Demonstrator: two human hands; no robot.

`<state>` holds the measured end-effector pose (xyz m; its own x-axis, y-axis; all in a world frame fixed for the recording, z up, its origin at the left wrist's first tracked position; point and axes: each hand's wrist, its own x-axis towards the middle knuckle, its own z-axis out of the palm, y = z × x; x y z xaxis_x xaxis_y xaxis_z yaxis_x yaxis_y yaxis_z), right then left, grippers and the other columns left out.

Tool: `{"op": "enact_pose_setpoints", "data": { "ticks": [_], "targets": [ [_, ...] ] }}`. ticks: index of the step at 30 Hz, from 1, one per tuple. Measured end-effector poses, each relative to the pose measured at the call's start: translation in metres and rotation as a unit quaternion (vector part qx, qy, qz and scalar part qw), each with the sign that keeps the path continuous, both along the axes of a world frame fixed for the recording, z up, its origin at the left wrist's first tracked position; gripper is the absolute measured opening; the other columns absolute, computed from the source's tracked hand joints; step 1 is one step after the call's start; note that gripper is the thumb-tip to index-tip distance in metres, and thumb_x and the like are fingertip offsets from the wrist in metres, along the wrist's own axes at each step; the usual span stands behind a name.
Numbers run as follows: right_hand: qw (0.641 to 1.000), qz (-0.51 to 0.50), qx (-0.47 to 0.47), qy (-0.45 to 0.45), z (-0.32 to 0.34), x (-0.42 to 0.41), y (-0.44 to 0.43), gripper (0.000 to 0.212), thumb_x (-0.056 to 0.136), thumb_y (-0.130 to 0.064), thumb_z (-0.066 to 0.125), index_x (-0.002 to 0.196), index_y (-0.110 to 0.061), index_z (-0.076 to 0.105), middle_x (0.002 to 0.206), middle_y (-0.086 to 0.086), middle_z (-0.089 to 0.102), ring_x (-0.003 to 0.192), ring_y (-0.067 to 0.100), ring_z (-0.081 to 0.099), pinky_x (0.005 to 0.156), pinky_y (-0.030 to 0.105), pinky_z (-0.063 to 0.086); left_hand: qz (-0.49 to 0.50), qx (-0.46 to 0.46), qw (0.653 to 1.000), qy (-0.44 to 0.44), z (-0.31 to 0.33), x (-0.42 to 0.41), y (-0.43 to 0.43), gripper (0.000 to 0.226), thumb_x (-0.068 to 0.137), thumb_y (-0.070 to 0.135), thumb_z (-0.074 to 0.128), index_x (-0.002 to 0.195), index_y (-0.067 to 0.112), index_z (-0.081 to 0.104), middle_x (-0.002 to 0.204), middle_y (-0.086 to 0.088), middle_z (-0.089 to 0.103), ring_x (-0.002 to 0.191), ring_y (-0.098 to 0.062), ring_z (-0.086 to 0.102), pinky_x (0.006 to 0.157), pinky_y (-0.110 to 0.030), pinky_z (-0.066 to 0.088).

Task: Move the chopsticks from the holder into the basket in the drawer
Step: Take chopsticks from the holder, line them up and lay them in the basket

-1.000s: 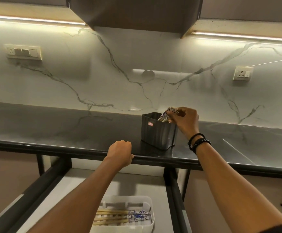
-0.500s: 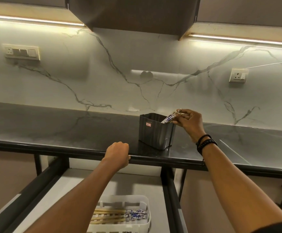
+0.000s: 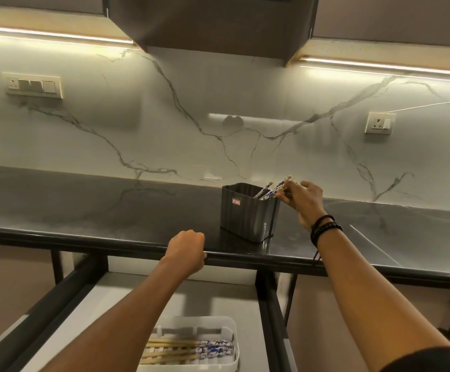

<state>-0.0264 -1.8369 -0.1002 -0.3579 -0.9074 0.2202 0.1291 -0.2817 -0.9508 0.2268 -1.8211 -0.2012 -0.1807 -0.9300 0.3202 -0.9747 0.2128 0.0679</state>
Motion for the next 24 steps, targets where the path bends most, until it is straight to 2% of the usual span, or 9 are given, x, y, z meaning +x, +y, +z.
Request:
{"op": "enact_pose_setpoints", "data": {
  "ticks": [2, 3, 8, 13, 16, 18, 22, 24],
  "targets": [
    [1.000, 0.000, 0.016, -0.006, 0.002, 0.001, -0.002, 0.015, 0.092, -0.008, 0.062, 0.097, 0.006, 0.062, 0.098, 0.025, 0.068, 0.066, 0.017, 0.068, 0.070, 0.024, 0.060, -0.003, -0.004, 1.000, 0.002, -0.001, 0.000, 0.000, 0.021, 0.091, 0.035, 0.061, 0.095, 0.014, 0.063, 0.063, 0.006, 0.045, 0.063, -0.010, 0.048, 0.063, -0.026, 0.042],
    [1.000, -0.002, 0.018, -0.006, 0.002, 0.001, -0.003, 0.013, 0.092, -0.009, 0.061, 0.092, 0.004, 0.063, 0.097, 0.025, 0.067, 0.068, 0.018, 0.068, 0.071, 0.023, 0.060, -0.005, -0.005, 1.000, 0.005, -0.001, 0.000, 0.000, 0.021, 0.091, 0.035, 0.061, 0.095, 0.014, 0.064, 0.065, 0.005, 0.046, 0.065, -0.011, 0.050, 0.063, -0.026, 0.043],
    [0.999, -0.027, -0.002, 0.040, 0.003, 0.008, -0.008, 0.018, 0.094, -0.006, 0.058, 0.101, 0.009, 0.064, 0.090, 0.022, 0.066, 0.066, 0.019, 0.065, 0.065, 0.023, 0.060, -0.013, 0.002, 1.000, 0.023, -0.003, 0.000, -0.001, 0.020, 0.092, 0.033, 0.060, 0.094, 0.014, 0.064, 0.063, 0.006, 0.046, 0.065, -0.010, 0.052, 0.065, -0.023, 0.045],
    [0.996, -0.045, -0.014, 0.075, 0.003, 0.011, -0.006, 0.012, 0.091, -0.005, 0.062, 0.100, 0.002, 0.067, 0.087, 0.019, 0.069, 0.066, 0.020, 0.066, 0.068, 0.026, 0.061, -0.015, -0.001, 1.000, 0.025, -0.006, 0.000, -0.002, 0.018, 0.093, 0.031, 0.060, 0.096, 0.015, 0.064, 0.063, 0.007, 0.045, 0.067, -0.010, 0.053, 0.068, -0.024, 0.047],
    [0.989, -0.082, -0.019, 0.122, 0.004, 0.010, -0.005, 0.002, 0.087, -0.008, 0.068, 0.088, -0.009, 0.070, 0.086, 0.021, 0.073, 0.072, 0.027, 0.073, 0.073, 0.036, 0.062, -0.015, -0.005, 1.000, 0.018, -0.007, 0.000, -0.003, 0.017, 0.093, 0.030, 0.059, 0.097, 0.015, 0.064, 0.064, 0.007, 0.046, 0.065, -0.009, 0.051, 0.068, -0.023, 0.046],
    [0.981, -0.110, -0.029, 0.155, 0.005, 0.009, -0.005, 0.005, 0.084, -0.008, 0.072, 0.084, -0.013, 0.070, 0.084, 0.019, 0.074, 0.075, 0.030, 0.074, 0.076, 0.043, 0.061, -0.013, -0.009, 1.000, 0.011, -0.007, -0.001, -0.003, 0.018, 0.093, 0.030, 0.059, 0.098, 0.014, 0.064, 0.069, 0.005, 0.049, 0.068, -0.011, 0.051, 0.068, -0.024, 0.045],
    [0.967, -0.144, -0.061, 0.203, 0.005, 0.009, -0.003, 0.017, 0.083, -0.008, 0.073, 0.099, -0.007, 0.067, 0.078, 0.012, 0.073, 0.068, 0.024, 0.074, 0.072, 0.043, 0.062, -0.015, -0.012, 1.000, 0.004, -0.007, 0.000, -0.002, 0.018, 0.093, 0.031, 0.058, 0.098, 0.014, 0.063, 0.074, 0.003, 0.050, 0.070, -0.012, 0.051, 0.069, -0.025, 0.046],
    [0.962, -0.150, -0.073, 0.215, 0.006, 0.008, -0.001, 0.020, 0.083, -0.011, 0.074, 0.100, -0.006, 0.066, 0.075, 0.009, 0.073, 0.066, 0.022, 0.074, 0.071, 0.043, 0.062, -0.019, -0.011, 1.000, 0.003, -0.007, 0.000, -0.002, 0.017, 0.093, 0.030, 0.058, 0.098, 0.015, 0.062, 0.071, 0.005, 0.048, 0.069, -0.011, 0.051, 0.067, -0.023, 0.044]
  ]
}}
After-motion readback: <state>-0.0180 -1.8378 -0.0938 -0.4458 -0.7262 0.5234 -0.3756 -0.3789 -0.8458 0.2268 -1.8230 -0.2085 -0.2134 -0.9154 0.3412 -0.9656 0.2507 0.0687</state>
